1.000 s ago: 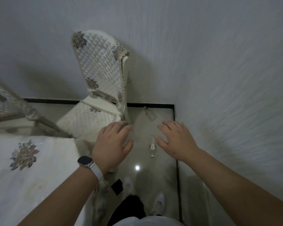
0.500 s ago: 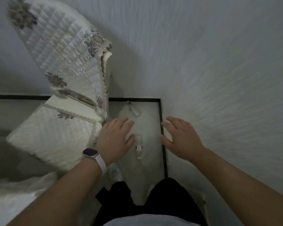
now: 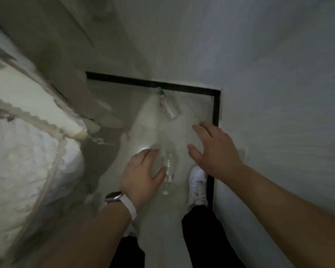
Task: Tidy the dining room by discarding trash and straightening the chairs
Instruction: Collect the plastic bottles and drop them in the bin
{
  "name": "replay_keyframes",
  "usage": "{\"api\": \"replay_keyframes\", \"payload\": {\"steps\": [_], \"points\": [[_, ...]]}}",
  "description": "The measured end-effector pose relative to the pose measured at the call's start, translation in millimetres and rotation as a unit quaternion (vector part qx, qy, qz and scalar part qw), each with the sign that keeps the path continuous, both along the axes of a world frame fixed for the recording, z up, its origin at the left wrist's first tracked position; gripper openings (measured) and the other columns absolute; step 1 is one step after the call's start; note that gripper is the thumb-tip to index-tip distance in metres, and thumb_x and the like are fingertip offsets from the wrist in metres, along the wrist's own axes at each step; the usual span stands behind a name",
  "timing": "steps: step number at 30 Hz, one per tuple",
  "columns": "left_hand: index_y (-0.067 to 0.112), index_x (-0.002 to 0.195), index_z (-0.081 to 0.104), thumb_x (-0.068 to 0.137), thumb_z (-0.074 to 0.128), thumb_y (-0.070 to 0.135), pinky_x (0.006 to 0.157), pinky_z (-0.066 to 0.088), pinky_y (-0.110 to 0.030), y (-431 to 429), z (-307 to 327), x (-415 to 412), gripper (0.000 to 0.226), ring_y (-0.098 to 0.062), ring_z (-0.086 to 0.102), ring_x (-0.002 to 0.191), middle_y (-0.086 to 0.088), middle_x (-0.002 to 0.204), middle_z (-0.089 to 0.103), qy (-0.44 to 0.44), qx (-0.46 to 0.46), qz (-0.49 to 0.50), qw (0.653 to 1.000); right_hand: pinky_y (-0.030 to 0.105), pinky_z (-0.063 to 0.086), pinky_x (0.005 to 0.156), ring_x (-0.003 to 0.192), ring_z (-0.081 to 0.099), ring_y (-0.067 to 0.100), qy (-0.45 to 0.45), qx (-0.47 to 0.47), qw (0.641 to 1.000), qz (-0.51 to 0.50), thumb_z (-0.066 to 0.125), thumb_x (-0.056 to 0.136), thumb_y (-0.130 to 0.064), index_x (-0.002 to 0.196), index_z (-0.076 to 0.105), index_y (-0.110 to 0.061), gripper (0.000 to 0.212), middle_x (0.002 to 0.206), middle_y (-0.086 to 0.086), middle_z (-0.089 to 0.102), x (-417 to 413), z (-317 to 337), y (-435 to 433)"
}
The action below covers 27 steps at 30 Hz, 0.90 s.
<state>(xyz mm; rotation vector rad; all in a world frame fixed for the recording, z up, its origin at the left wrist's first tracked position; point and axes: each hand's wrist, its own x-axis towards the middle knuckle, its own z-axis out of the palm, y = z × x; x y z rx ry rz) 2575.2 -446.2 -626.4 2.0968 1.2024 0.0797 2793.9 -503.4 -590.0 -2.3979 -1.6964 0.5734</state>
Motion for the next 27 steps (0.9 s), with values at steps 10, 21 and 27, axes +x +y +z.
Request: {"api": "replay_keyframes", "payload": {"steps": [10, 21, 27], "points": [[0.016, 0.133, 0.054, 0.073, 0.049, 0.062, 0.094, 0.048, -0.038, -37, -232, 36, 0.076, -0.027, 0.056, 0.115, -0.006, 0.127, 0.059, 0.059, -0.085, 0.066, 0.992, 0.046, 0.045, 0.097, 0.117, 0.05, 0.031, 0.056, 0.002, 0.998, -0.041, 0.057, 0.091, -0.047, 0.142, 0.043, -0.011, 0.064, 0.138, 0.013, 0.049, 47, -250, 39], [0.023, 0.152, 0.018, 0.075, 0.066, 0.067, 0.097, 0.043, -0.041, -35, -372, 75, 0.101, -0.025, 0.042, 0.13, -0.002, 0.145, 0.039, 0.136, -0.183, 0.072, 0.971, 0.041, 0.043, 0.098, 0.125, 0.046, 0.028, 0.074, 0.01, 0.994, -0.076, 0.064, 0.086, -0.047, 0.146, 0.036, -0.015, 0.074, 0.142, 0.008, 0.042, 65, -396, 99], [0.028, 0.153, 0.01, 0.076, 0.066, 0.065, 0.091, 0.045, -0.035, -16, -398, 93, 0.102, -0.023, 0.048, 0.126, -0.001, 0.146, 0.036, 0.129, -0.206, -0.001, 0.97, 0.041, 0.045, 0.097, 0.124, 0.045, 0.025, 0.077, 0.004, 0.994, -0.077, 0.067, 0.079, -0.052, 0.145, 0.035, -0.019, 0.081, 0.141, 0.005, 0.041, 74, -430, 126]]}}
